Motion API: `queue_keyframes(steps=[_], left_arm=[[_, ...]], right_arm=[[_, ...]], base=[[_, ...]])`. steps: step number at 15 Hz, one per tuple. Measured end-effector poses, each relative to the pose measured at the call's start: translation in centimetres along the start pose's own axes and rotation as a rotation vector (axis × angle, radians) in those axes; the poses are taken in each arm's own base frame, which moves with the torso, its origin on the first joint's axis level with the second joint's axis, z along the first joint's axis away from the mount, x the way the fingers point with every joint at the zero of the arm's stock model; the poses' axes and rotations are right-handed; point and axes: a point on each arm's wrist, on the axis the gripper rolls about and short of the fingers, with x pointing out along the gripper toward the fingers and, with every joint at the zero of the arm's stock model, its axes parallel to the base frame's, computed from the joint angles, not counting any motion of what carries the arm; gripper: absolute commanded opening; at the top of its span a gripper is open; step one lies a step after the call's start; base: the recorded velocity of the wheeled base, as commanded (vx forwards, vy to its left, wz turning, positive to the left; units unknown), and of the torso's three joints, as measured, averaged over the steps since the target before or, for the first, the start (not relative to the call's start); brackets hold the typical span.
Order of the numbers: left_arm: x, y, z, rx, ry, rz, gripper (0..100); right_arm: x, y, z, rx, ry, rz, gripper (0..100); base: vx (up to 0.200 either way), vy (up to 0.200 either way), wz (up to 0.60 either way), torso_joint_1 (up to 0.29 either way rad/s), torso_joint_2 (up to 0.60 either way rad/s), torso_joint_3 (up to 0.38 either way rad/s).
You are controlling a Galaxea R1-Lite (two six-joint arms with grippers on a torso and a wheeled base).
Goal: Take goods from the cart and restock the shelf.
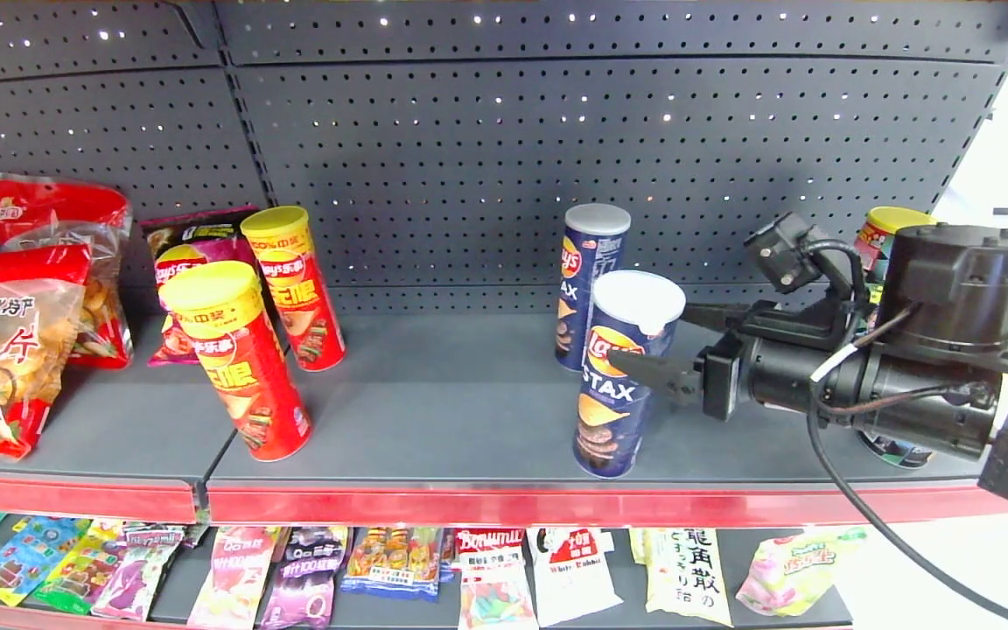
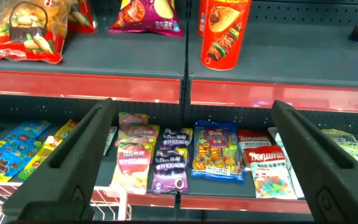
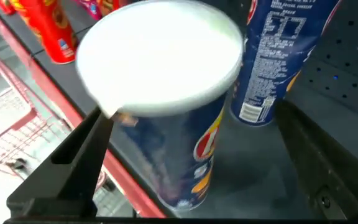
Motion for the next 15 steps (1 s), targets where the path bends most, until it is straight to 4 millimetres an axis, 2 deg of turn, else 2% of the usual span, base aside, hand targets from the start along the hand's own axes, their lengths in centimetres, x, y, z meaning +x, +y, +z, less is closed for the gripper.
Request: queue_keyframes(steps=[5,6,13,15], left_arm=[[0.0,0.0,0.0,0.001,0.000,-0.001,100],[0.0,0.0,0.0,0.000,0.000,0.000,100],[0.0,0.0,0.0,0.000,0.000,0.000,100],[0.0,0.0,0.0,0.000,0.000,0.000,100]], right_arm=[[1.8,0.0,0.1,-0.014,0.006,-0.008,100],[2.0,0.0,0.1,-0.023,0.008,-0.003,0],[2.7,0.8,0.0,-0.083,0.008,0.033,0],[2.7,1.0,0.5,-0.097,-0.014,0.092,0]], base=[[0.000,0.000,0.00,0.000,0.00,0.000],[0.000,0.000,0.00,0.000,0.00,0.000],[0.000,0.000,0.00,0.000,0.00,0.000],[0.000,0.000,0.00,0.000,0.00,0.000]])
